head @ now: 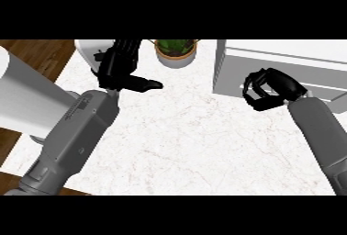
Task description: Pick up the cup, place it into the drawer and close the drawer
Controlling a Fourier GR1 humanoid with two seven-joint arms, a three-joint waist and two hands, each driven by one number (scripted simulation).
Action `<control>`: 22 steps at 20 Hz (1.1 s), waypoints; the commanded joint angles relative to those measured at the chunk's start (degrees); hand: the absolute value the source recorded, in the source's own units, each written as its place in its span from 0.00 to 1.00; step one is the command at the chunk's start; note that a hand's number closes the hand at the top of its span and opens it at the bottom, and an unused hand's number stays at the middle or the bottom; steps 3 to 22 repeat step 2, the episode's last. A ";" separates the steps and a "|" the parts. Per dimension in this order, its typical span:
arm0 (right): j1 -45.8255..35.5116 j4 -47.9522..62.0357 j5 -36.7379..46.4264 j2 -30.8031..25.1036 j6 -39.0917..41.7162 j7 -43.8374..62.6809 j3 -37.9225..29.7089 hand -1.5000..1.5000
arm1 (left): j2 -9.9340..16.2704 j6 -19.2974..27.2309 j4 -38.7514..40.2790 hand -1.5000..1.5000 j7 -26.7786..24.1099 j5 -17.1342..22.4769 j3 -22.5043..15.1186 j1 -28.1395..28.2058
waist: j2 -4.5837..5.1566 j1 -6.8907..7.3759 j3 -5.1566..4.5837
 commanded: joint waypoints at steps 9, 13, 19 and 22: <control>-9.61 1.50 0.57 -6.24 -7.40 4.58 -4.85 1.00 | -0.02 -1.30 -1.04 0.00 0.09 0.23 -0.37 1.18 | 0.62 2.29 -0.98; -9.61 1.50 0.57 -6.24 -7.40 4.58 -4.85 1.00 | -0.02 -1.30 -1.04 0.00 0.09 0.23 -0.37 1.18 | 0.62 2.29 -0.98; -9.61 1.50 0.57 -6.24 -7.40 4.58 -4.85 1.00 | -0.02 -1.30 -1.04 0.00 0.09 0.23 -0.37 1.18 | 0.62 2.29 -0.98; -9.61 1.50 0.57 -6.24 -7.40 4.58 -4.85 1.00 | -0.02 -1.30 -1.04 0.00 0.09 0.23 -0.37 1.18 | 0.62 2.29 -0.98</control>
